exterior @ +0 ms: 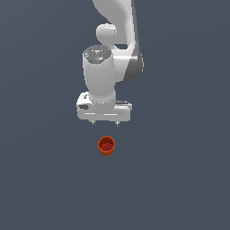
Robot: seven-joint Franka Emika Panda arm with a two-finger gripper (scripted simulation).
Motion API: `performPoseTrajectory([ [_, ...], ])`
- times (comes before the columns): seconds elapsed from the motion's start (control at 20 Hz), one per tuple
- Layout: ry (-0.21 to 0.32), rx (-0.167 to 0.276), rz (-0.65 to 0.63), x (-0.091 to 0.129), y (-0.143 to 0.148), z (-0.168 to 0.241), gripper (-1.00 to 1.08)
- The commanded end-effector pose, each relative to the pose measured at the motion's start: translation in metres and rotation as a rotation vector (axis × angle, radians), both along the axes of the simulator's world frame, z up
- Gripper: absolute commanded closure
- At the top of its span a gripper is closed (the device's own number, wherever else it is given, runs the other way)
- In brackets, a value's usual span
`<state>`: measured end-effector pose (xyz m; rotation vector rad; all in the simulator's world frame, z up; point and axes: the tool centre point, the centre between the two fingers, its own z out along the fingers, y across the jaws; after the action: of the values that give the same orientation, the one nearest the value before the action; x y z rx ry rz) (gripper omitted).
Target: Pick up the object and move it to a goal position.
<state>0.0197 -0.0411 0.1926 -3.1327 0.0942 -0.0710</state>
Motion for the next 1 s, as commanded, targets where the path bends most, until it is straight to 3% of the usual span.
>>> performPoseTrajectory([
  [0.0, 0.0, 0.0, 0.0, 0.0, 0.0, 0.0, -0.2],
  [0.4, -0.01, -0.018, 0.012, 0.003, -0.004, 0.007, -0.2],
  [0.95, -0.031, 0.014, 0.063, 0.008, -0.005, -0.006, -0.2],
])
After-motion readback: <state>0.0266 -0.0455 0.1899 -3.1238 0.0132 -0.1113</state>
